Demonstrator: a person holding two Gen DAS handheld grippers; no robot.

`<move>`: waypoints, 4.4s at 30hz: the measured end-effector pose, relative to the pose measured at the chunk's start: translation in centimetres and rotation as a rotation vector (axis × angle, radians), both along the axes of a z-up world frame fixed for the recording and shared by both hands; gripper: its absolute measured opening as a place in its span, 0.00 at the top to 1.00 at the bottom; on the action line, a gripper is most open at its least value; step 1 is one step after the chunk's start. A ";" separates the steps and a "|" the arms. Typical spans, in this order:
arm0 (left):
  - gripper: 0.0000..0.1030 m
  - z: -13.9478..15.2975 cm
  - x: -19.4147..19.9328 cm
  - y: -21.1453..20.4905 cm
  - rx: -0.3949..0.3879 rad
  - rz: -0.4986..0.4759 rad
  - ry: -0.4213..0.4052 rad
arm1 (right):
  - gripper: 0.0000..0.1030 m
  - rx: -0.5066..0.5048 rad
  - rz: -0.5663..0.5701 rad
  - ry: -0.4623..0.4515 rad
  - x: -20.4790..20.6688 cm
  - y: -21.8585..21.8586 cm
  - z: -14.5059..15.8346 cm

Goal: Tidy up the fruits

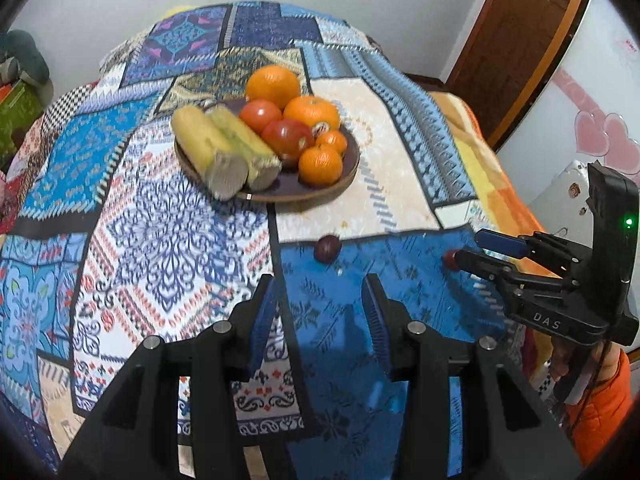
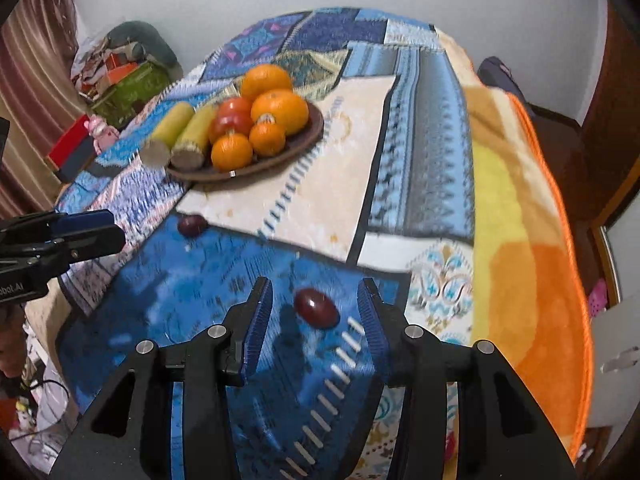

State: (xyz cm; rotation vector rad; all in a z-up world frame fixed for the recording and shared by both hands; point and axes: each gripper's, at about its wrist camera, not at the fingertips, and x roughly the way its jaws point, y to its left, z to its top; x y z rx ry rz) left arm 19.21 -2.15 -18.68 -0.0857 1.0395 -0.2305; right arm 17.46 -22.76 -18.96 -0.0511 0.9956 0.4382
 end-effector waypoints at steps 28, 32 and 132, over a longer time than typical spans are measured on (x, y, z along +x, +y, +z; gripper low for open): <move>0.83 -3.7 5.4 -3.1 0.080 -0.062 0.051 | 0.78 0.089 0.014 0.027 0.3 -0.6 -0.8; 0.84 -3.2 5.2 -2.5 0.062 -0.058 0.032 | 0.78 0.093 0.017 0.014 0.4 -0.5 -0.3; 0.30 21.9 -15.4 3.4 0.051 0.190 -0.773 | 0.15 0.219 -0.048 -0.669 -13.7 6.4 21.6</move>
